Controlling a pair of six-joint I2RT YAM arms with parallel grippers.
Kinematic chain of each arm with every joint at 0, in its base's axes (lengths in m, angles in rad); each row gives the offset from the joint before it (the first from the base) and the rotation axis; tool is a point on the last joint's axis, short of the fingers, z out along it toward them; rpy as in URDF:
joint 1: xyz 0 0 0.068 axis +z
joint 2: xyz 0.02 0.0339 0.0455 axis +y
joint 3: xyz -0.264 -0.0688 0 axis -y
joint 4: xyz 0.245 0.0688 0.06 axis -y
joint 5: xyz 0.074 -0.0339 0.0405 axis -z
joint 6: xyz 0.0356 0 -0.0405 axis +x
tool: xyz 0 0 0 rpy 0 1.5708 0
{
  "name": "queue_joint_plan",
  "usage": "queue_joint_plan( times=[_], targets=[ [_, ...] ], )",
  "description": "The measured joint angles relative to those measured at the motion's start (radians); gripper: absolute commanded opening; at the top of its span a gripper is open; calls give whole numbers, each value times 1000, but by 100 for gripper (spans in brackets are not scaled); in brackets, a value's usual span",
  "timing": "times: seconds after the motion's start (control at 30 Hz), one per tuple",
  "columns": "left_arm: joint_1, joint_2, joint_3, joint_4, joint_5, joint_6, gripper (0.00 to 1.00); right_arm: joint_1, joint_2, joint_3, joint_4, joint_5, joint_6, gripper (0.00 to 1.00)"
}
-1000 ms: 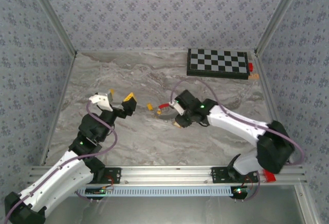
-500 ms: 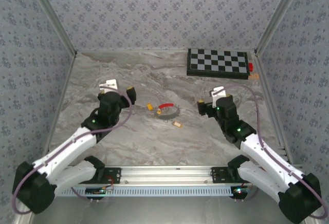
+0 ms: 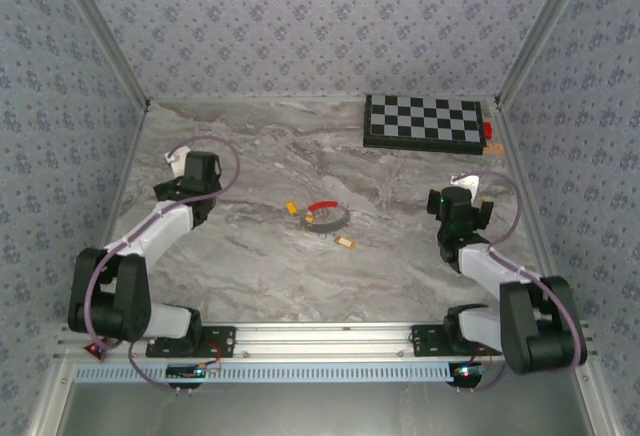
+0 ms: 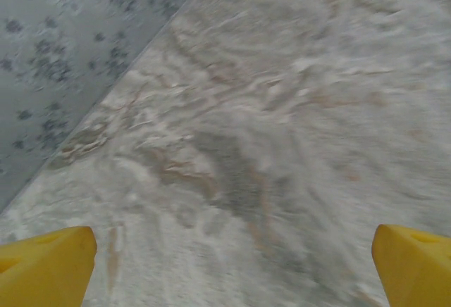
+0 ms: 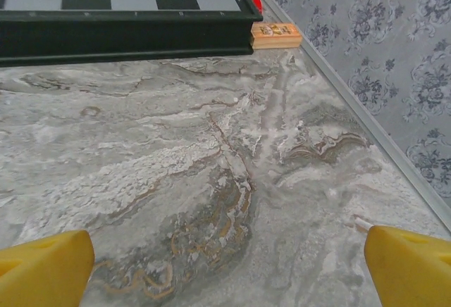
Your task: Put the keys on the keyring
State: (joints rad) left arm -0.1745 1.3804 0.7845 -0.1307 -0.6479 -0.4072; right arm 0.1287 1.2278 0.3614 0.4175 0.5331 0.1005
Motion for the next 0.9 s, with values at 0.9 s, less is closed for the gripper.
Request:
queue_joint_plan(
  times=[0.9],
  targets=[
    [168, 153, -371, 887, 463, 352, 100, -101, 311, -23, 507, -275, -112, 100]
  ],
)
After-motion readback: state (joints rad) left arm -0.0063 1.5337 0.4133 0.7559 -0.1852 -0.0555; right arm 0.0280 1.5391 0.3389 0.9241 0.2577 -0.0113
